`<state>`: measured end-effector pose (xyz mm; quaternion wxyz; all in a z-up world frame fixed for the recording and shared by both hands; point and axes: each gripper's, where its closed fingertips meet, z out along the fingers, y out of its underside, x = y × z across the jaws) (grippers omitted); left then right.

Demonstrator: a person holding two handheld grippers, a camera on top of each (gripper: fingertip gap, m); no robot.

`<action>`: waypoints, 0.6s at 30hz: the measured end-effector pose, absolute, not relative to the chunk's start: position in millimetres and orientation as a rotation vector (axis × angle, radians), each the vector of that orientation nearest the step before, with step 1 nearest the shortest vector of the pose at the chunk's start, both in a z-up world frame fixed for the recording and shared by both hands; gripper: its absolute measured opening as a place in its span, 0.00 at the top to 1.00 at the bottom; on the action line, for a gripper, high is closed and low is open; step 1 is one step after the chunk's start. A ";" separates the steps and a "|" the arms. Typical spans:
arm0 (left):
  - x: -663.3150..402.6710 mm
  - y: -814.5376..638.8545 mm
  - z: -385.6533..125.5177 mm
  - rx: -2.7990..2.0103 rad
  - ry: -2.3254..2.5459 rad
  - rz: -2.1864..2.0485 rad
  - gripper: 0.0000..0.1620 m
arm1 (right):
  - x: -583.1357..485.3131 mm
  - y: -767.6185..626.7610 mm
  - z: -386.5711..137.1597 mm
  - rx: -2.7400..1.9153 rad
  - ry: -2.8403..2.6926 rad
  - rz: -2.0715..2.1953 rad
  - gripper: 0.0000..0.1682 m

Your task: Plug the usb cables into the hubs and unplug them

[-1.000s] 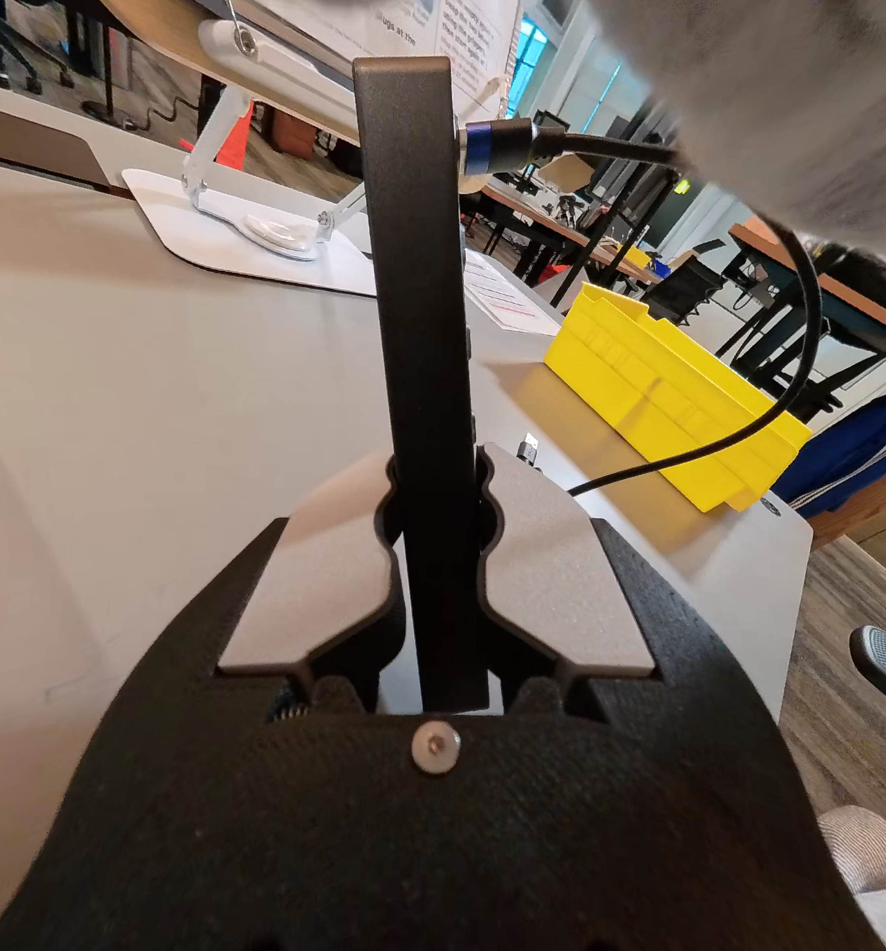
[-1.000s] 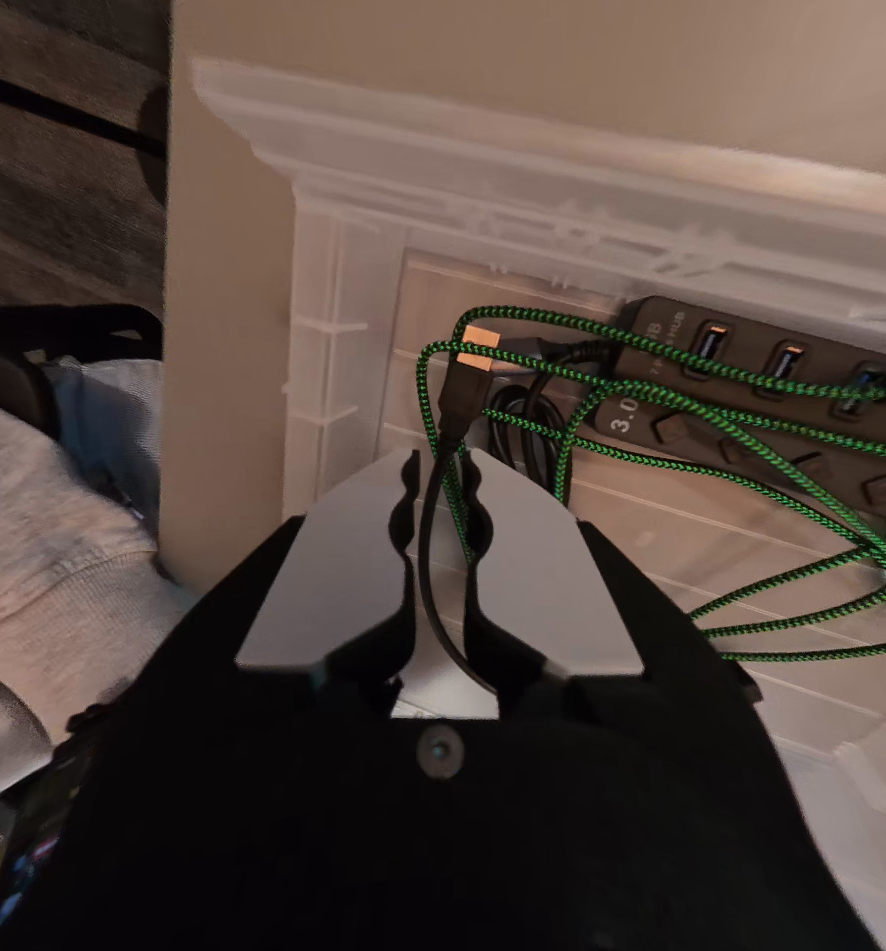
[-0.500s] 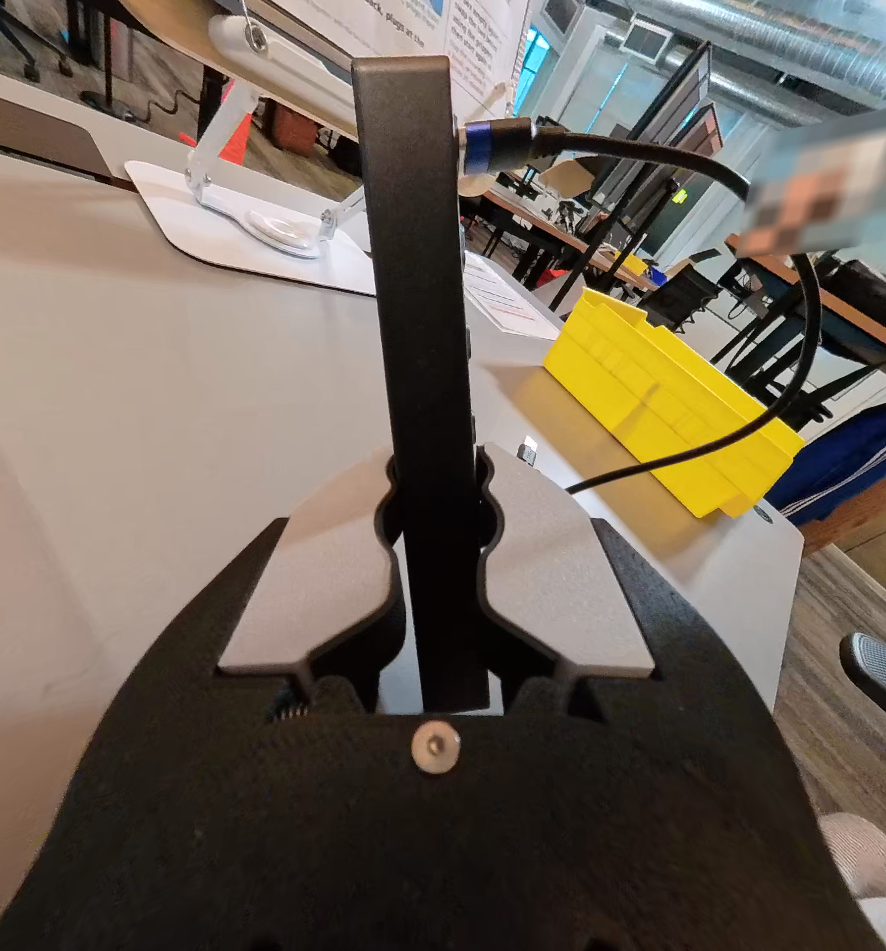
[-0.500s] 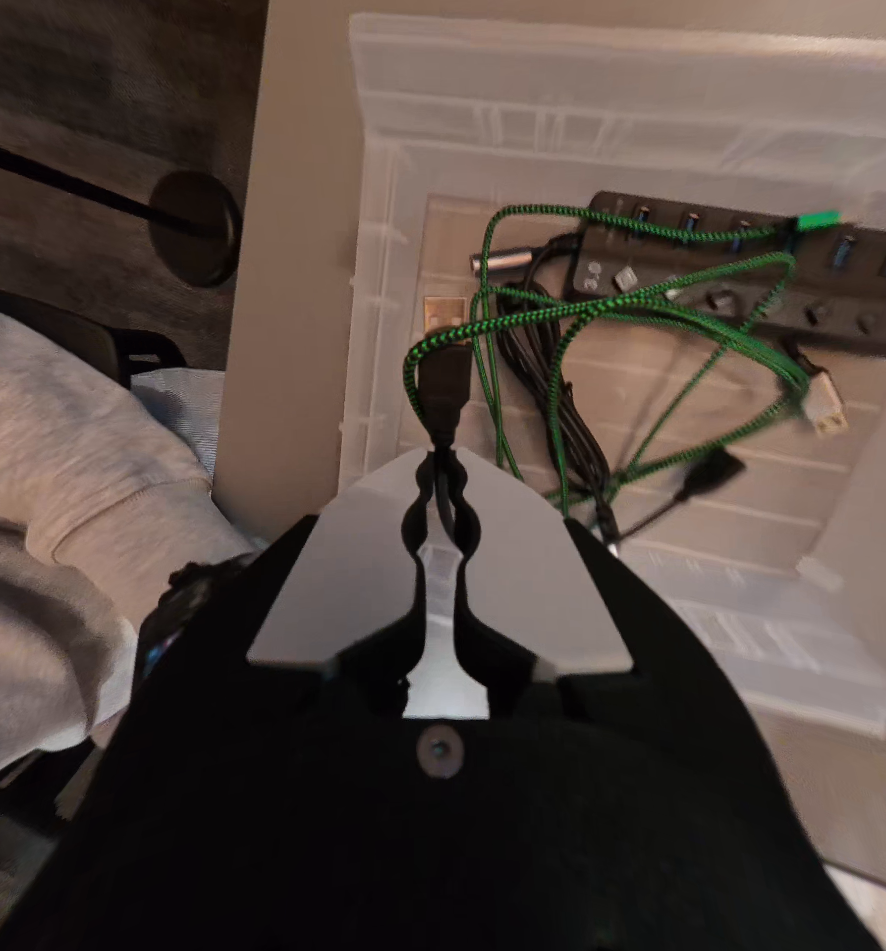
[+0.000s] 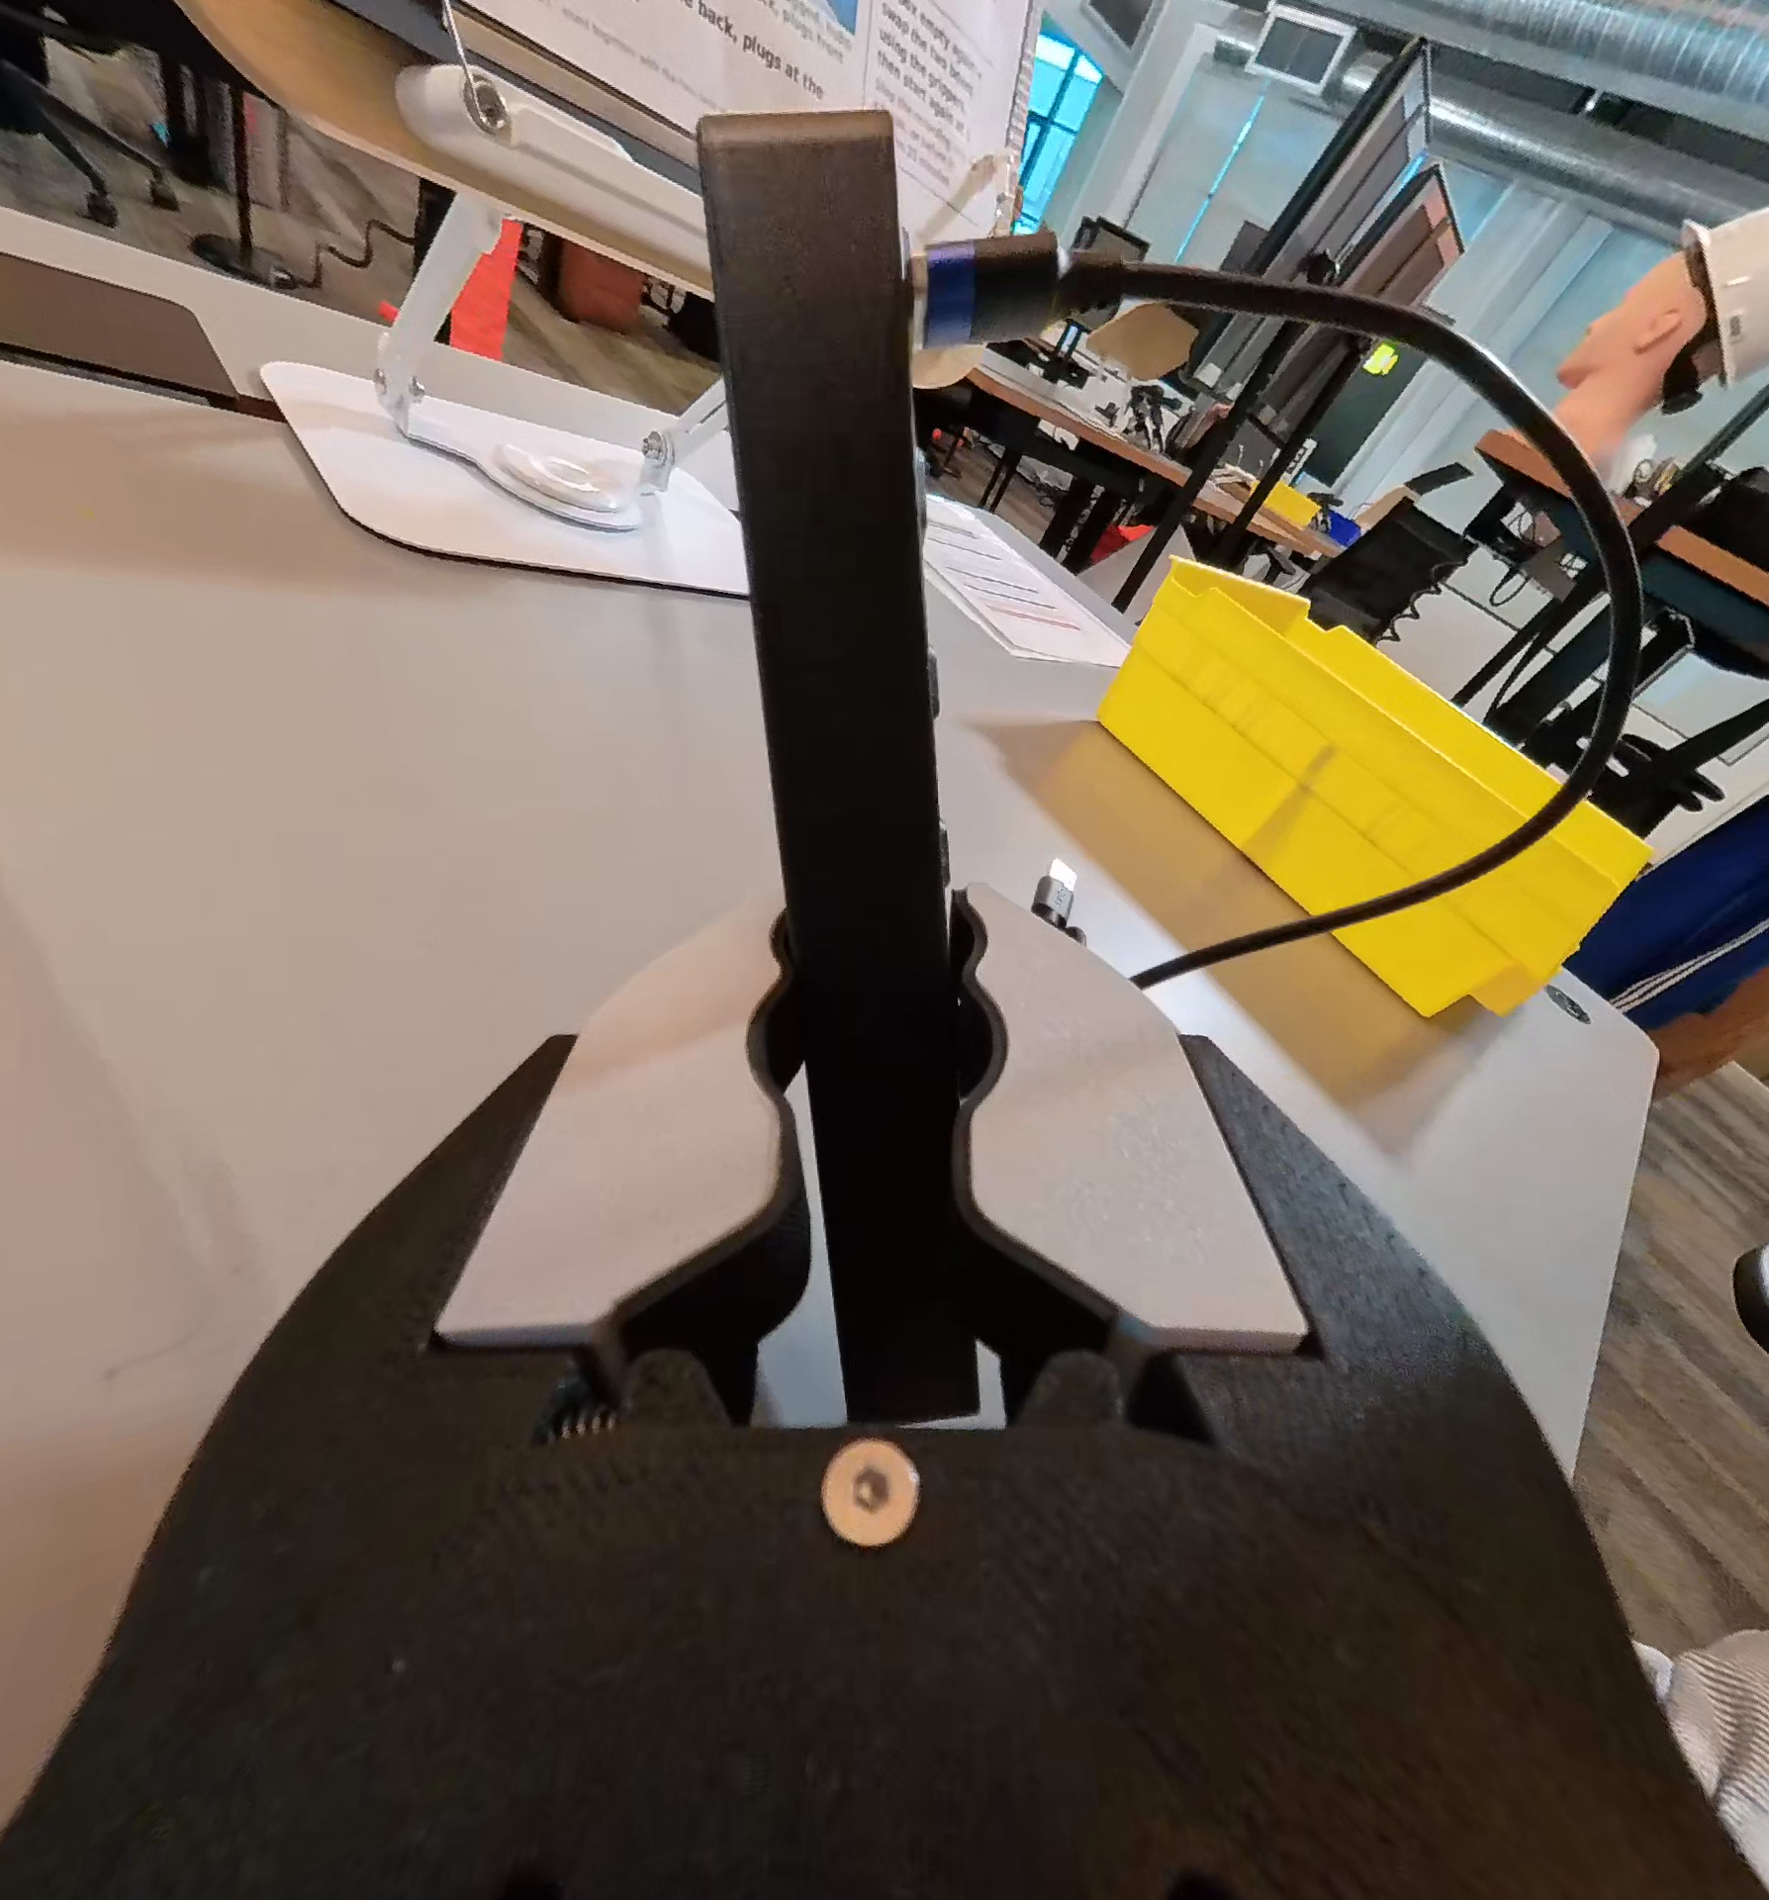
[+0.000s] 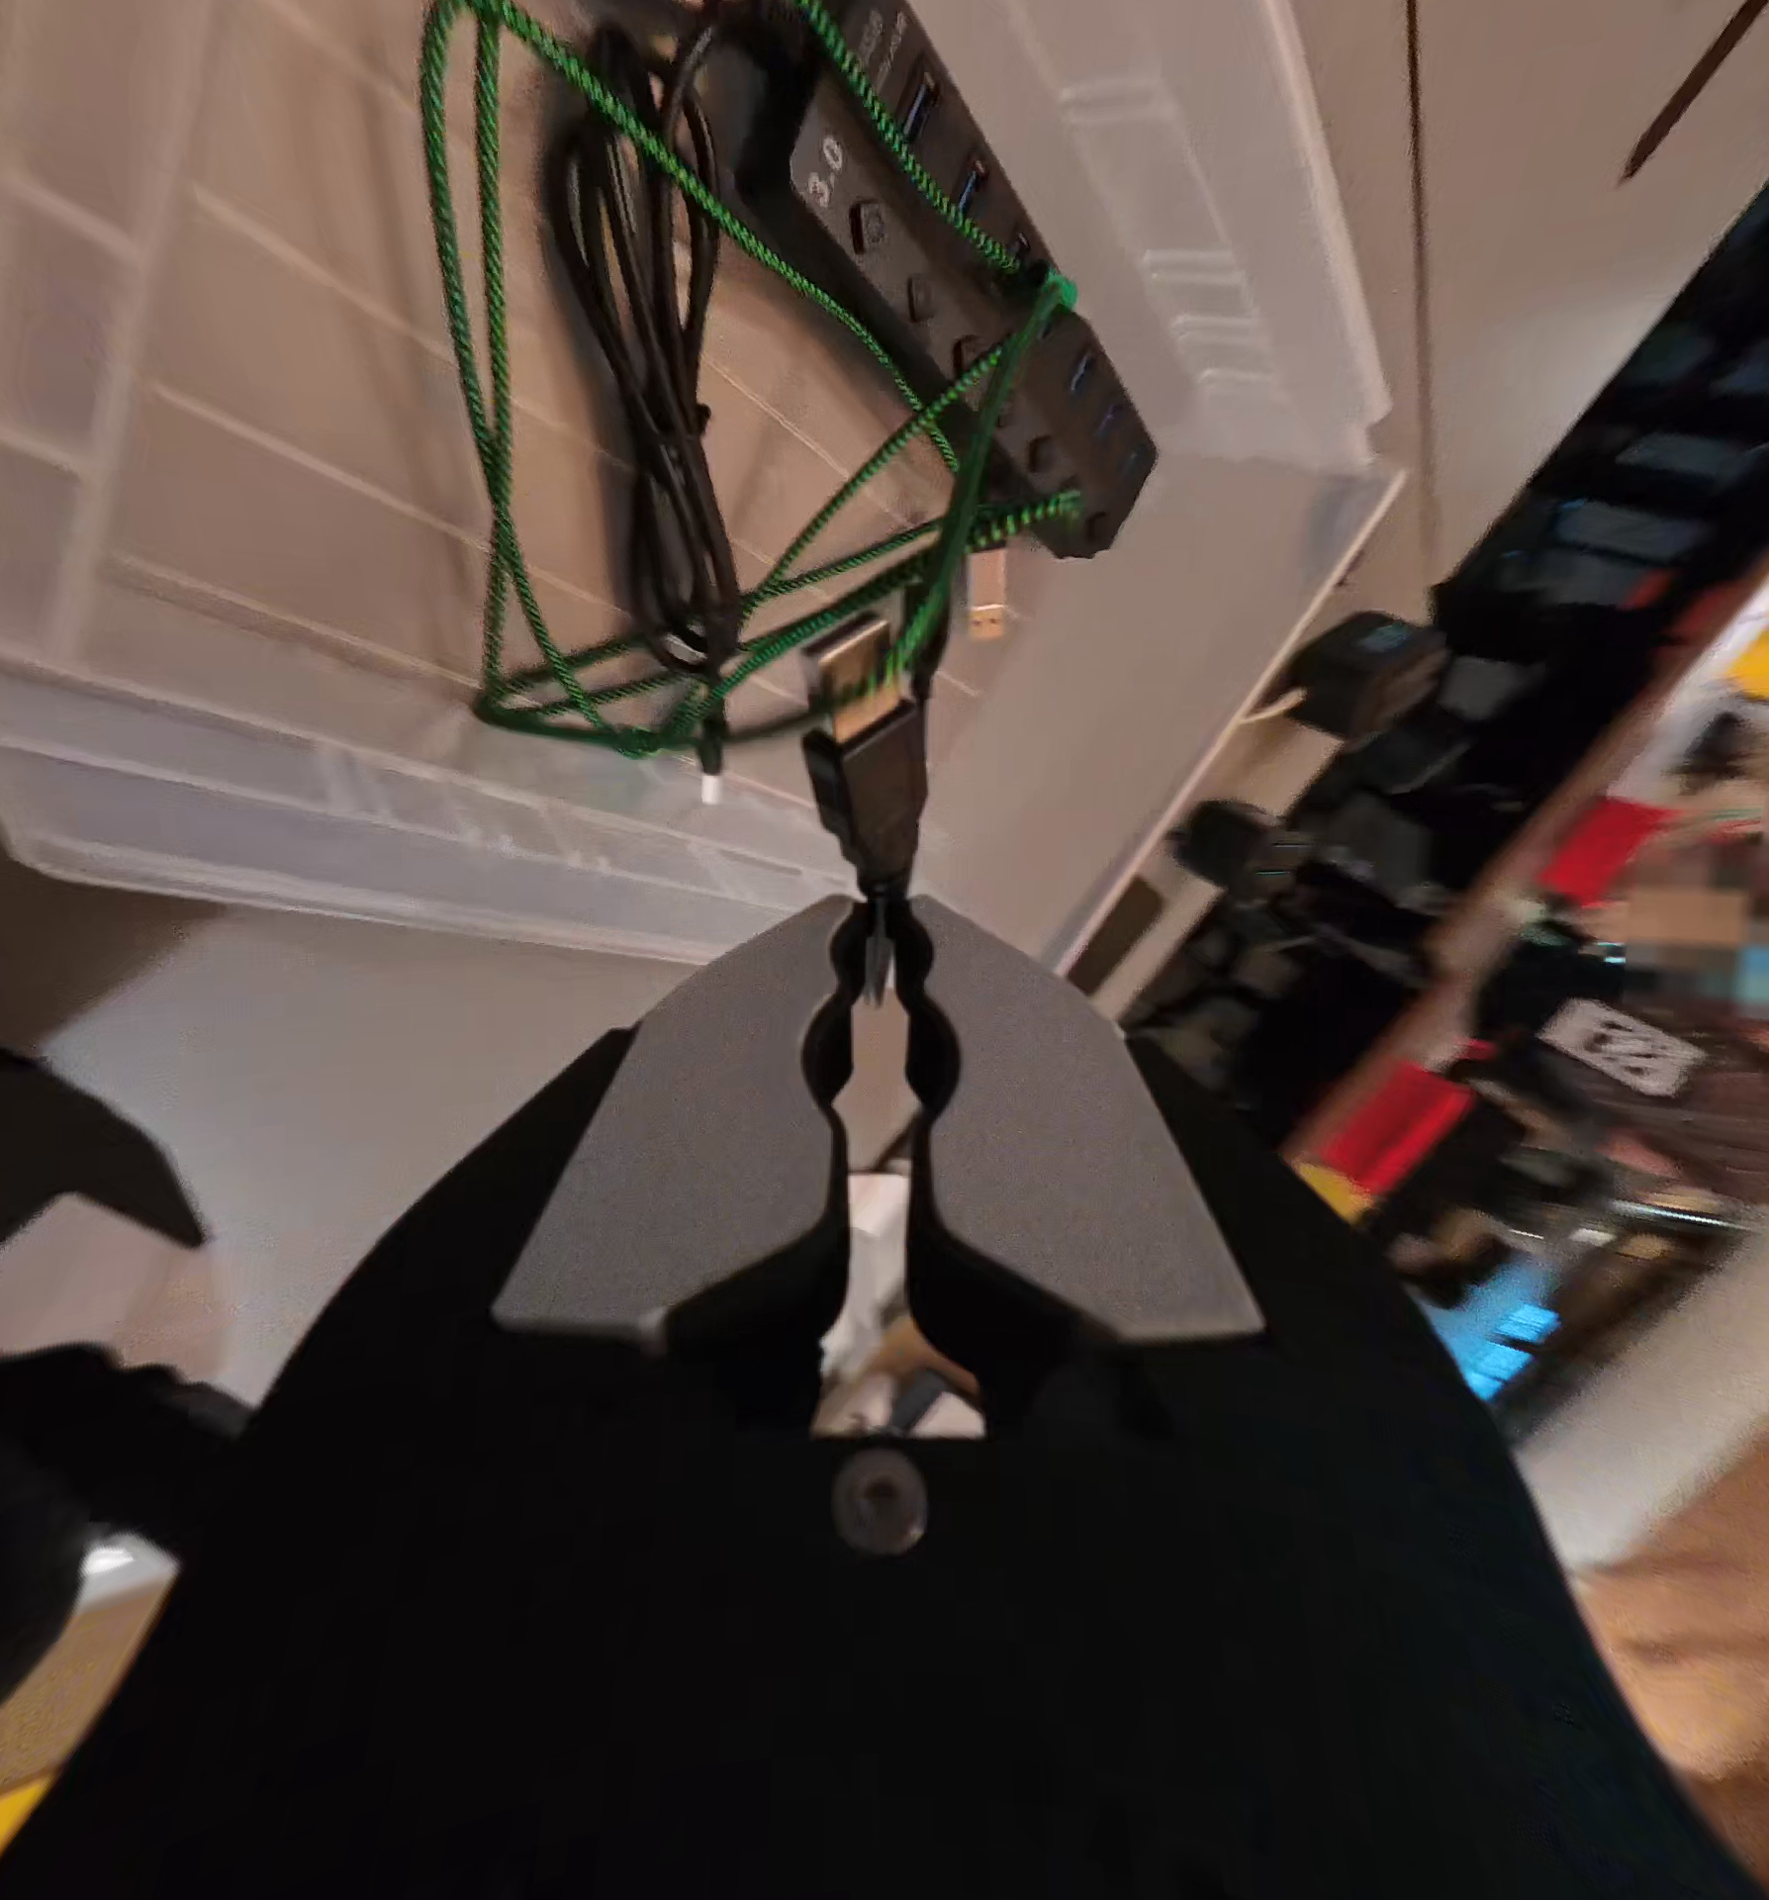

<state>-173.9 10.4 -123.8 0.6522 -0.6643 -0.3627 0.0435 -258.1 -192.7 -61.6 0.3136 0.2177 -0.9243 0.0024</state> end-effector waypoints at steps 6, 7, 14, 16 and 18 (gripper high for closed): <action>-174.0 10.1 -123.9 -1.503 -0.825 0.088 0.84 | -287.8 -208.6 -54.9 0.768 -2.064 -0.222 0.97; -173.9 10.2 -123.8 -1.504 -0.824 0.087 0.84 | -288.9 -211.0 -54.9 0.771 -2.071 -0.198 0.97; -175.3 9.4 -124.3 -1.495 -0.835 0.078 0.84 | -279.4 -213.9 -17.1 0.436 -2.374 0.283 0.97; -176.1 9.1 -124.5 -1.493 -0.840 0.076 0.83 | -282.6 -202.9 0.1 0.314 -2.403 0.390 0.97; -176.5 9.1 -124.8 -1.493 -0.844 0.079 0.83 | -284.3 -188.0 15.3 0.211 -2.420 0.480 0.97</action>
